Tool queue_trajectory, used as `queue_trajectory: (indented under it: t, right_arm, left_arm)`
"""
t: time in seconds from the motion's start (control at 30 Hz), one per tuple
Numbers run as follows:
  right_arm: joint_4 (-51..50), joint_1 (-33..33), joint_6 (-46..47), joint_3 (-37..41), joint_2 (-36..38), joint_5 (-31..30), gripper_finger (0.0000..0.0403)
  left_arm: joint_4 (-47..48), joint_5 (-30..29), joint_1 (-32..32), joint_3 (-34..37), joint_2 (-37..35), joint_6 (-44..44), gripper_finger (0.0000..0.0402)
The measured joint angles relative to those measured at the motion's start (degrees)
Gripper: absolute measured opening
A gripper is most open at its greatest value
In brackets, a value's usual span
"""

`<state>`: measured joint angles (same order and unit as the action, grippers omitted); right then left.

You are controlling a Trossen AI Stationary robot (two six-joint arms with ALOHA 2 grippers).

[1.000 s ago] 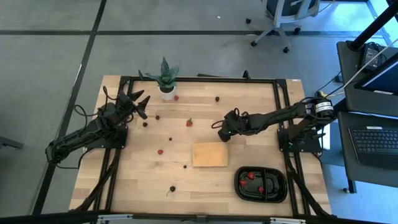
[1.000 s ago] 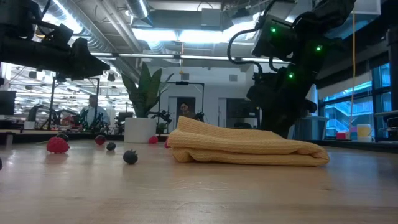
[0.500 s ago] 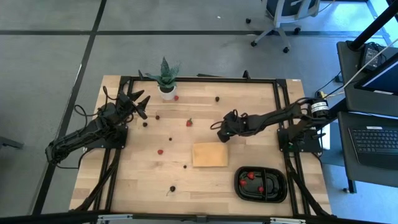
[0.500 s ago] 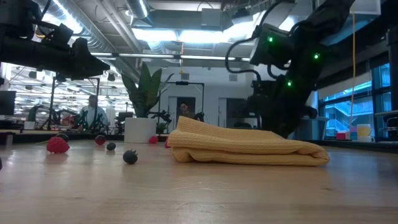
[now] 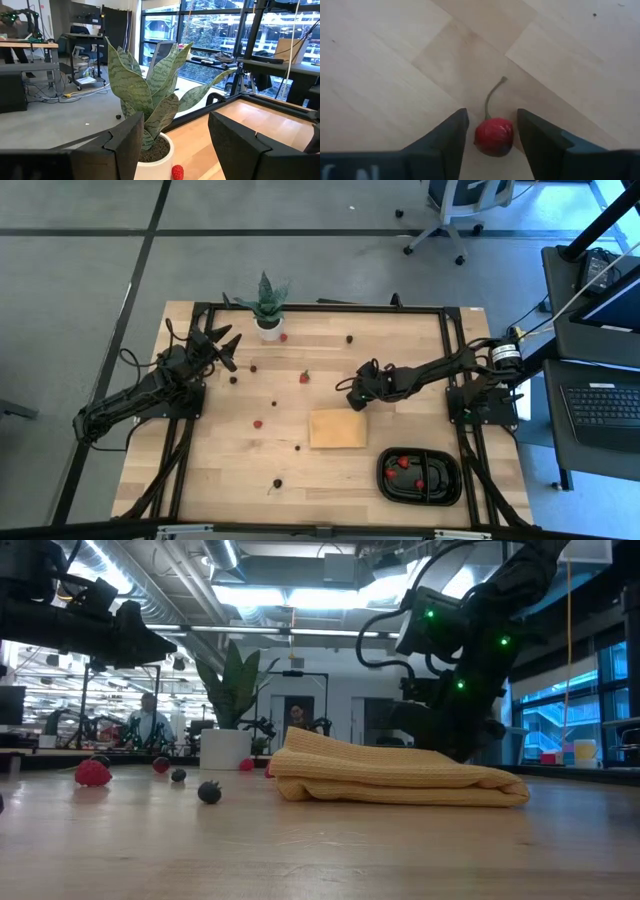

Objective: Pick and placing Produce into tupperware
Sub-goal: Put the top red cherry into the black container

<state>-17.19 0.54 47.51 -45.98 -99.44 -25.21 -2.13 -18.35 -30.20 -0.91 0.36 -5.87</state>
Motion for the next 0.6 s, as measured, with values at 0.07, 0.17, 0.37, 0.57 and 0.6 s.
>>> queue_trajectory:
  t: [0.07, 0.17, 0.37, 0.57, 0.6]
  right_arm:
    - [-0.11, 0.0, -0.17, 0.02, 0.0, 0.13, 0.0156]
    - [-0.08, 0.0, -0.4, 0.0, -0.02, 0.29, 0.013]
    - [-2.4, -0.02, -5.08, -2.0, -0.28, 1.12, 0.0084]
    - [-18.79, 1.08, -5.24, -10.6, -0.38, 5.27, 0.0076]
    - [-23.13, 1.7, -4.26, -12.41, -0.37, 6.14, 0.0078]
  left_arm:
    - [0.0, 0.0, 0.0, -0.01, 0.0, 0.0, 0.0215]
    - [0.0, 0.0, 0.0, -0.01, 0.0, 0.0, 0.0215]
    - [0.0, 0.0, 0.0, -0.01, 0.0, 0.0, 0.0215]
    - [0.0, 0.0, 0.0, -0.01, 0.0, 0.0, 0.0215]
    - [0.01, 0.0, 0.0, -0.01, 0.0, 0.0, 0.0215]
